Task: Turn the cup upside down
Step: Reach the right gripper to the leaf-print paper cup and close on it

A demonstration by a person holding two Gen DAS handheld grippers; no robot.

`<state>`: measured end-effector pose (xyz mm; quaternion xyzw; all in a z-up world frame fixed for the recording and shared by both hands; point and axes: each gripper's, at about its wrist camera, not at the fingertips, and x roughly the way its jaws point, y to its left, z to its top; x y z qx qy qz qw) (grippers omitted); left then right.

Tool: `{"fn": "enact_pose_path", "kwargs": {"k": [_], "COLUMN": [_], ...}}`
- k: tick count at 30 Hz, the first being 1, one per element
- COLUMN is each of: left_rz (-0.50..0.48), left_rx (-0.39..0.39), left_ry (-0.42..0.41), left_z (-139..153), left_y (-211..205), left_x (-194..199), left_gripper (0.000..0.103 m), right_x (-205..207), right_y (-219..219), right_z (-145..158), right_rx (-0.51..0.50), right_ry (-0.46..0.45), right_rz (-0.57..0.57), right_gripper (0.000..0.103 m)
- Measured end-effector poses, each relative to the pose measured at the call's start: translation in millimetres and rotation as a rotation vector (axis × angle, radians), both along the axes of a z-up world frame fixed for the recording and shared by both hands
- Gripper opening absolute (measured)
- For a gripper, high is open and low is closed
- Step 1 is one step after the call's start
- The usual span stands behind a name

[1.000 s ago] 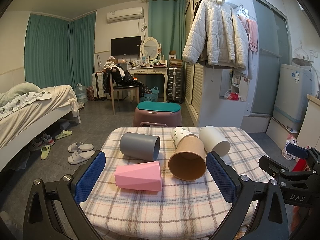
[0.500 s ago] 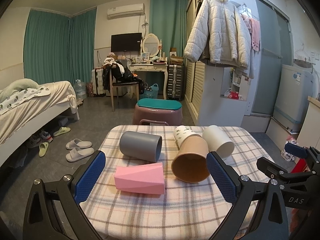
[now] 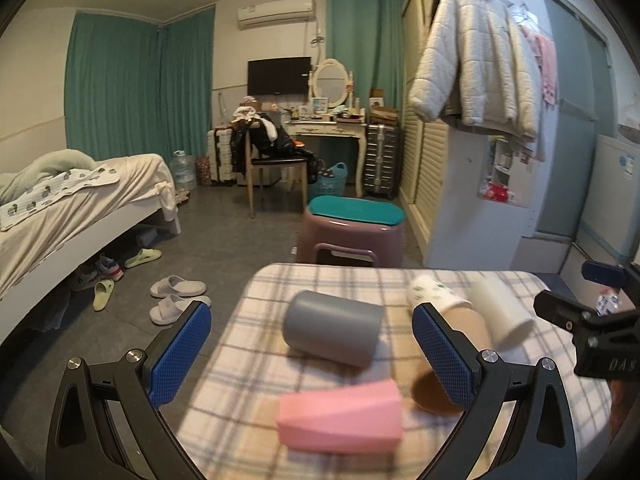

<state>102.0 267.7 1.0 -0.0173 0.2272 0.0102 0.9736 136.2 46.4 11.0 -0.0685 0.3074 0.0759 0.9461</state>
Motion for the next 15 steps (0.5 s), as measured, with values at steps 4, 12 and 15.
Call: {"fn": "enact_pose_path", "kwargs": {"k": [4, 12, 15], "left_rz": [0.032, 0.065, 0.07], "left_rx": [0.001, -0.009, -0.002], "left_ry": [0.013, 0.087, 0.097], "left_z": [-8, -32, -38], "left_y": [14, 38, 44], "left_x": [15, 51, 60], "left_gripper": [0.103, 0.103, 0.103], "right_x": [53, 144, 165], "right_y": [16, 44, 45], "right_z": [-8, -60, -79], "right_rx": [-0.026, -0.072, -0.07], "right_ry": [0.122, 0.376, 0.457], "right_rz": [0.053, 0.125, 0.119], "right_gripper": [0.103, 0.098, 0.093]}}
